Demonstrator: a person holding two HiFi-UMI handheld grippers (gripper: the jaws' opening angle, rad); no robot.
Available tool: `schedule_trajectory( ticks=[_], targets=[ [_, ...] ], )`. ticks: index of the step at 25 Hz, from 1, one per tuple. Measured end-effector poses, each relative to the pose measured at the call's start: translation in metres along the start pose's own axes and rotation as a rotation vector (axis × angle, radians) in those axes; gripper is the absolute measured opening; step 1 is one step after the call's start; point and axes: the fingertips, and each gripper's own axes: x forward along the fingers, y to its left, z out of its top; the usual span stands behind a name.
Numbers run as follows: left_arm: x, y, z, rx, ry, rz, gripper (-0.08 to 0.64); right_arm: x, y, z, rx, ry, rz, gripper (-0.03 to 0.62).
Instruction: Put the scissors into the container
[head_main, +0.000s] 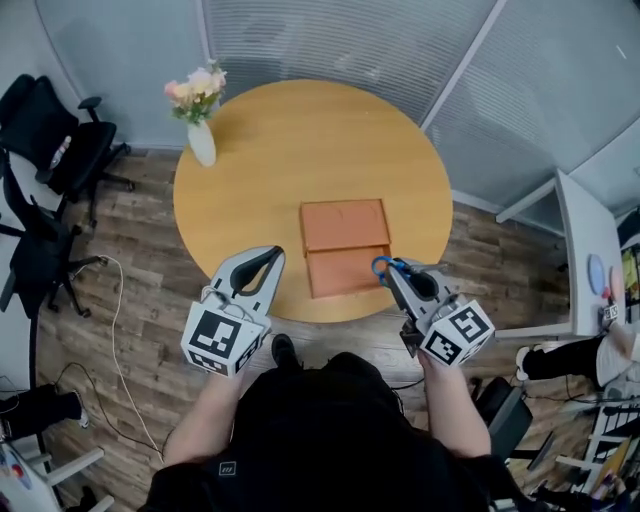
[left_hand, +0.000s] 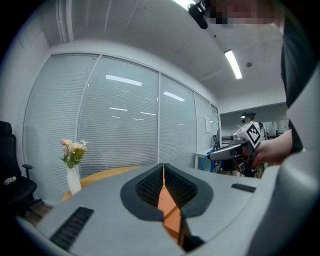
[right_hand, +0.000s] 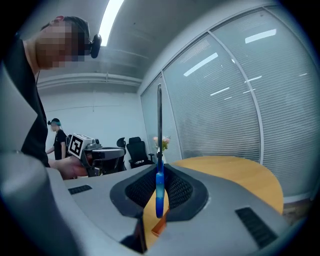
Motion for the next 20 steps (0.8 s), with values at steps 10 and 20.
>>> schedule_trajectory(
  ticks=[10, 20],
  targets=[
    [0.038, 0.024, -0.011, -0.038, 0.043, 0.007, 0.017, 0.045, -0.037, -0.049, 0.068, 0.141, 0.028, 0.058],
    [0.073, 0.013, -0.031, -0.026, 0.126, 0.022, 0.017, 0.078, -0.064, -0.122, 0.078, 0.339, 0.139, 0.058]
  ],
)
